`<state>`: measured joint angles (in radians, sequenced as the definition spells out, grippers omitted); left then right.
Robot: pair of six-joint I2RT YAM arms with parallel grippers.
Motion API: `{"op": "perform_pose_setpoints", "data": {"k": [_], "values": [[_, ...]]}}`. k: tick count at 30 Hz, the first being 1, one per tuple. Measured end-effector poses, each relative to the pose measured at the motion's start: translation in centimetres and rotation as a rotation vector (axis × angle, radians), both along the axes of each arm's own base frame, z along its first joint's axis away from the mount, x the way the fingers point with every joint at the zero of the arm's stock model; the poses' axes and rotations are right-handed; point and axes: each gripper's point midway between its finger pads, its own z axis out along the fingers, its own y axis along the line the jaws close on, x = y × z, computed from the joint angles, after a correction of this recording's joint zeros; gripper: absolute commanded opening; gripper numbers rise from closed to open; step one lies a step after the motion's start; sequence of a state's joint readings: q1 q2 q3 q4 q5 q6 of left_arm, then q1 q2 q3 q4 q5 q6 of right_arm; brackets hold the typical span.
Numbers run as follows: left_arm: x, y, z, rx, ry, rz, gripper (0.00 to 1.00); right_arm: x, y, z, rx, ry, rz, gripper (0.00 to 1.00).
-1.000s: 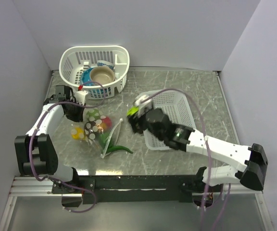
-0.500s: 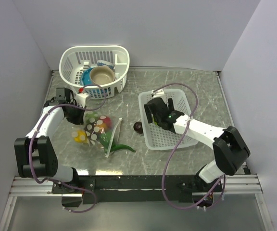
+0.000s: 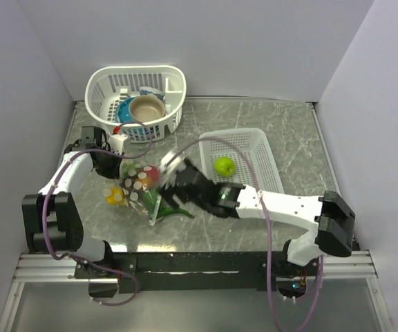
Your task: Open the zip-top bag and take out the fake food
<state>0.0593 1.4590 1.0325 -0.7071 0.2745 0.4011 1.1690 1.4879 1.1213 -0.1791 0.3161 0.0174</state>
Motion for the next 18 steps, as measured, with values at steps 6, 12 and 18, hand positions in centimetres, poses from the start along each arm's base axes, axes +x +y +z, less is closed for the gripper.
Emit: {"op": "perform_pose_setpoints", "data": {"k": [6,12,18], "values": [[0.2,0.2,-0.6,0.008,0.011,0.004,0.01,-3.6,0.5,-7.5,-0.135,0.145,0.217,0.81],[0.2,0.2,-0.7,0.01,0.015,0.003,0.01,-3.4,1.0,-12.2,-0.192,0.212,0.247,0.79],[0.2,0.2,-0.7,0.011,0.015,0.0,0.01,-2.3,1.6,-13.7,-0.176,0.225,0.243,0.67]]}}
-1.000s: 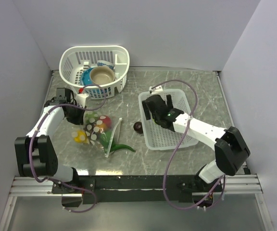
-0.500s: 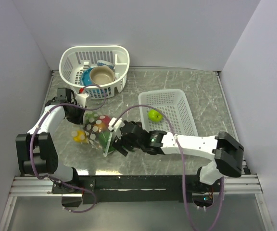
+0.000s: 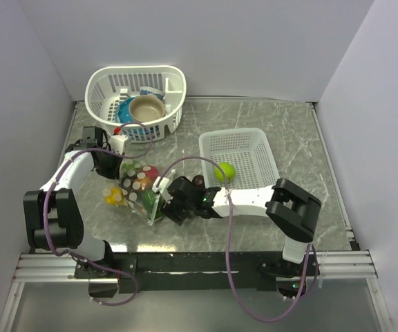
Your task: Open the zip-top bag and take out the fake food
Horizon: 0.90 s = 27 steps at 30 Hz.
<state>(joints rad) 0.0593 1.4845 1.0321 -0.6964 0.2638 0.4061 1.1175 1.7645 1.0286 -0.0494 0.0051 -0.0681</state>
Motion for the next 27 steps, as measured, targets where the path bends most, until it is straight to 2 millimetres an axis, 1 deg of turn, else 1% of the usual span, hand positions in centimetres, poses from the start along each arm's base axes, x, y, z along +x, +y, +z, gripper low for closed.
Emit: {"op": "perform_pose_setpoints", "data": {"k": [4,7,8,9,10,15,16,18,21,24,26,27], "values": [[0.0,0.0,0.0,0.0,0.001,0.0,0.01,0.2,0.2,-1.5,-0.013,0.015,0.002,0.57],[0.0,0.0,0.0,0.0,0.001,0.0,0.01,-0.1,0.6,-2.5,-0.006,0.04,0.007,0.32],[0.0,0.0,0.0,0.0,0.001,0.0,0.01,-0.1,0.8,-2.4,0.002,0.039,0.01,0.15],[0.0,0.0,0.0,0.0,0.001,0.0,0.01,-0.1,0.9,-2.4,0.007,0.041,0.01,0.06],[0.0,0.0,0.0,0.0,0.0,0.0,0.01,-0.1,1.0,-2.5,0.009,0.043,0.008,0.0],[0.0,0.0,0.0,0.0,0.001,0.0,0.01,-0.2,0.9,-2.2,0.016,0.057,-0.004,0.0],[-0.1,0.0,0.0,0.0,0.001,-0.001,0.01,-0.3,0.6,-2.1,0.01,0.06,-0.004,0.0],[-0.1,0.0,0.0,0.0,0.001,-0.001,0.01,-0.6,-0.4,-1.0,0.0,0.058,-0.013,0.0],[0.0,0.0,0.0,0.0,0.0,-0.001,0.01,-0.5,-1.6,2.2,0.019,0.024,-0.041,0.0],[0.0,0.0,0.0,0.001,-0.001,0.0,0.01,0.0,-2.6,6.7,0.079,-0.042,-0.084,0.0],[0.0,0.0,0.0,0.001,0.0,-0.001,0.01,0.5,-3.6,9.1,0.115,-0.079,-0.128,0.0],[0.0,0.0,0.0,0.0,0.0,-0.001,0.01,0.7,-4.1,10.0,0.129,-0.096,-0.153,0.0]]}}
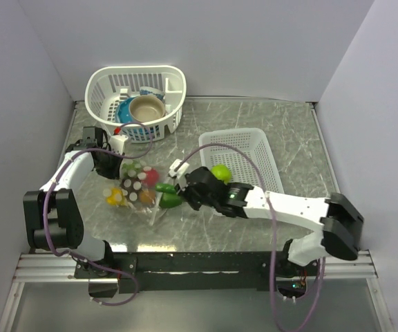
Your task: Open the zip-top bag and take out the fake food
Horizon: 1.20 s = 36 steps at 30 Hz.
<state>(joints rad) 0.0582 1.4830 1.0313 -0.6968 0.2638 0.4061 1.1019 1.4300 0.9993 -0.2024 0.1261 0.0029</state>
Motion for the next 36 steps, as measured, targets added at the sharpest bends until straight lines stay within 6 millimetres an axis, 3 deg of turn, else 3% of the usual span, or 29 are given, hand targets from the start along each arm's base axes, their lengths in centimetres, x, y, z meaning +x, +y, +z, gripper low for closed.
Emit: {"op": "perform_pose_setpoints", "data": {"k": [4,9,11,13,15,16,19,21,24,28,30,32,36], "values": [[0.0,0.0,0.0,0.0,0.001,-0.001,0.01,2.2,-3.7,1.2,0.017,-0.04,-0.153,0.0],[0.0,0.0,0.0,0.0,0.001,-0.001,0.01,9.4,-14.0,0.0,-0.034,-0.074,-0.646,0.0],[0.0,0.0,0.0,0.0,0.001,-0.002,0.01,11.3,-18.1,-0.4,-0.057,-0.086,-0.84,0.47],[0.0,0.0,0.0,0.0,0.0,-0.002,0.01,12.1,-20.7,-0.9,-0.08,-0.093,-0.968,0.89],[0.0,0.0,0.0,0.001,-0.001,-0.003,0.01,12.4,-21.8,-1.2,-0.103,-0.093,-1.039,1.0],[0.0,0.0,0.0,0.001,-0.001,-0.004,0.01,12.5,-21.9,-1.3,-0.118,-0.092,-1.05,1.0],[0.0,0.0,0.0,0.002,-0.002,-0.005,0.01,12.8,-20.7,-0.4,-0.115,-0.105,-1.037,1.0],[0.0,0.0,-0.1,0.003,-0.002,-0.009,0.01,12.6,-18.5,1.1,-0.085,-0.123,-0.976,1.0],[-0.1,0.0,-0.2,0.006,-0.001,-0.014,0.01,11.6,-12.7,3.9,-0.01,-0.138,-0.777,1.0],[-0.1,0.0,-0.2,0.007,-0.001,-0.017,0.01,6.7,-3.7,5.7,0.065,-0.127,-0.37,1.0],[-0.1,0.0,-0.2,0.007,-0.001,-0.017,0.01,4.7,-1.2,5.0,0.061,-0.088,-0.224,1.0],[-0.1,0.0,-0.2,0.007,-0.001,-0.017,0.01,4.0,0.7,3.5,0.039,-0.043,-0.129,1.0],[-0.2,0.0,-0.3,0.007,0.003,-0.017,0.01,3.2,2.9,-2.6,-0.052,0.078,-0.016,1.0]]}}
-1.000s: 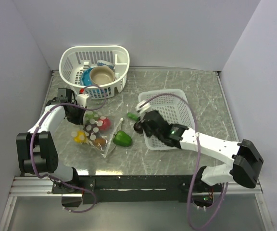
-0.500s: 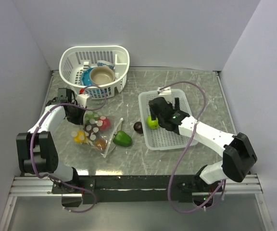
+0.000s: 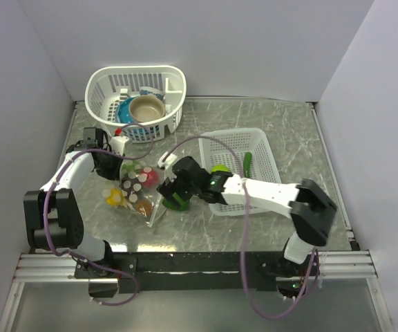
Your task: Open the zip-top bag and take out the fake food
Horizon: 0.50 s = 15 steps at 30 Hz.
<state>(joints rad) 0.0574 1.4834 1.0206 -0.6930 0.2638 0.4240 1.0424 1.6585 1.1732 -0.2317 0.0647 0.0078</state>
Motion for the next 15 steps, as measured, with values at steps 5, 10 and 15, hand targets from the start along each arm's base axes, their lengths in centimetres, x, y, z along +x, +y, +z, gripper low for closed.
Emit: {"op": "perform_pose_setpoints", "data": {"k": [5,10,15], "values": [[0.0,0.0,0.0,0.001,0.0,0.0,0.01,-1.5,0.4,-6.1,-0.093,0.127,0.066,1.0],[0.0,0.0,0.0,0.002,-0.001,-0.003,0.01,-2.0,0.9,-7.4,-0.091,0.161,0.089,0.86],[-0.1,0.0,-0.1,0.002,0.001,-0.004,0.01,-1.8,1.8,-6.9,-0.047,0.156,0.085,0.13]]}}
